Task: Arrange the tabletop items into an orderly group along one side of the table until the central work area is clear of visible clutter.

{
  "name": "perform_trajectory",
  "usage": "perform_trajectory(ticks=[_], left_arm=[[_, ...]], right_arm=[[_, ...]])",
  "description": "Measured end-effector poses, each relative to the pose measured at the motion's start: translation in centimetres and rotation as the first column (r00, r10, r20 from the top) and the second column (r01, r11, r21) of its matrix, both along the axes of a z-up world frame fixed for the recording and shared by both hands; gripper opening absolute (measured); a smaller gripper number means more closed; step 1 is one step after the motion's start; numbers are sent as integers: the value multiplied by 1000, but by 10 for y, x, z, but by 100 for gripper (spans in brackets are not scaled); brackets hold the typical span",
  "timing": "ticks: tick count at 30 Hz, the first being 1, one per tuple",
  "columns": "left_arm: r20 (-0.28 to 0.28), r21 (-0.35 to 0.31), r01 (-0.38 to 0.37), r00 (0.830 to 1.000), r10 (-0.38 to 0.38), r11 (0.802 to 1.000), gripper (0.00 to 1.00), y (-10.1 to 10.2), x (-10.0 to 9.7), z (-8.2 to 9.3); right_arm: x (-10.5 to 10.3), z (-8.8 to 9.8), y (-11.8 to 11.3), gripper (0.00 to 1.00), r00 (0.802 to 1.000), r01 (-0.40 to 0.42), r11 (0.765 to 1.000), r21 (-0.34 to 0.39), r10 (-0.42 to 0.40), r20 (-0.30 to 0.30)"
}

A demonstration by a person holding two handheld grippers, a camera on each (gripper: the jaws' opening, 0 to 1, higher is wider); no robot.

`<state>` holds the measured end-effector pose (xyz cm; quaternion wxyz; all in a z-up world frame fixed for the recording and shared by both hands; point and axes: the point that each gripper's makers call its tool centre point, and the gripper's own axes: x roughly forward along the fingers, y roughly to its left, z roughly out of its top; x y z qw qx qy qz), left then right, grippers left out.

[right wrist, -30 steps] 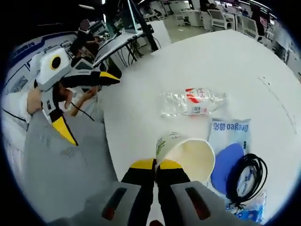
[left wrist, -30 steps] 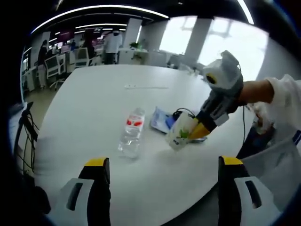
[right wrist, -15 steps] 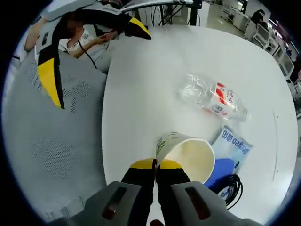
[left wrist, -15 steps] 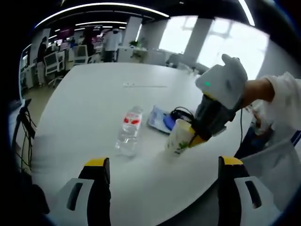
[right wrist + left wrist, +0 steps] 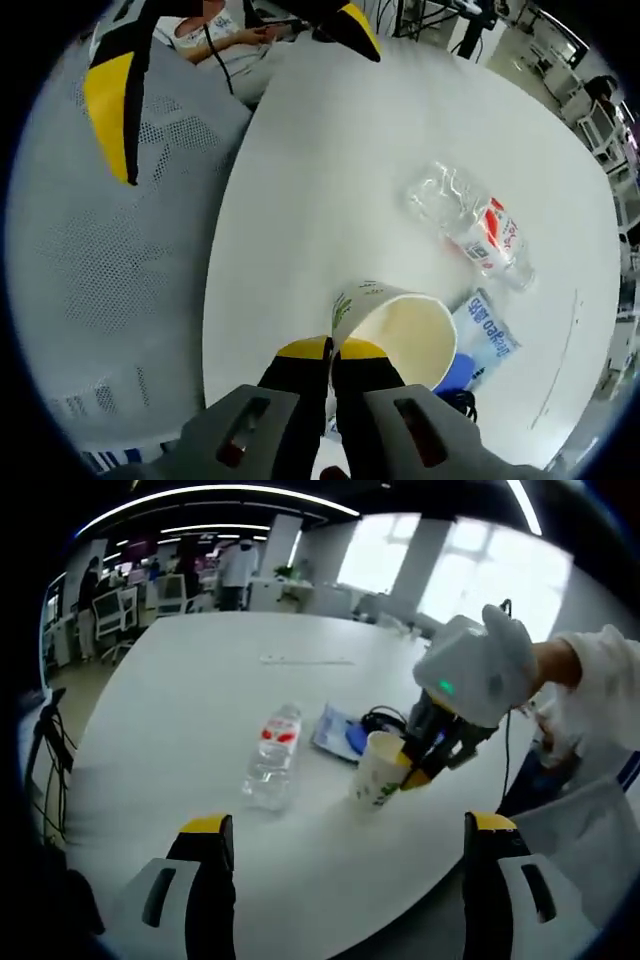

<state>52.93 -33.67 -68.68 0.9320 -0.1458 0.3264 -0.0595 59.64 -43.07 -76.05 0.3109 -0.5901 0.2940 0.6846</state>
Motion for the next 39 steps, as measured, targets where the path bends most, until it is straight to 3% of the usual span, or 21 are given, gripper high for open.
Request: perform_trajectory(ticks=[5, 16, 26, 39], left_arm=[[1, -2, 1, 1000, -1, 1000, 93, -1, 0, 0], [0, -12, 1, 1000, -1, 1000, 93, -2, 0, 0], [4, -23, 6, 1000, -6, 1000, 93, -4, 0, 1], [2, -20, 14, 1000, -14, 1000, 93, -6, -1, 1]], right_arm=[[-1, -1, -1, 0, 996, -81, 997, -18, 81, 28], [-4, -1, 5, 0, 993, -119, 993, -22, 120, 22], [-8, -11, 1, 0, 989, -146, 989, -34, 147, 25], [-11, -17, -1, 0, 976, -209, 977, -41, 211, 58]])
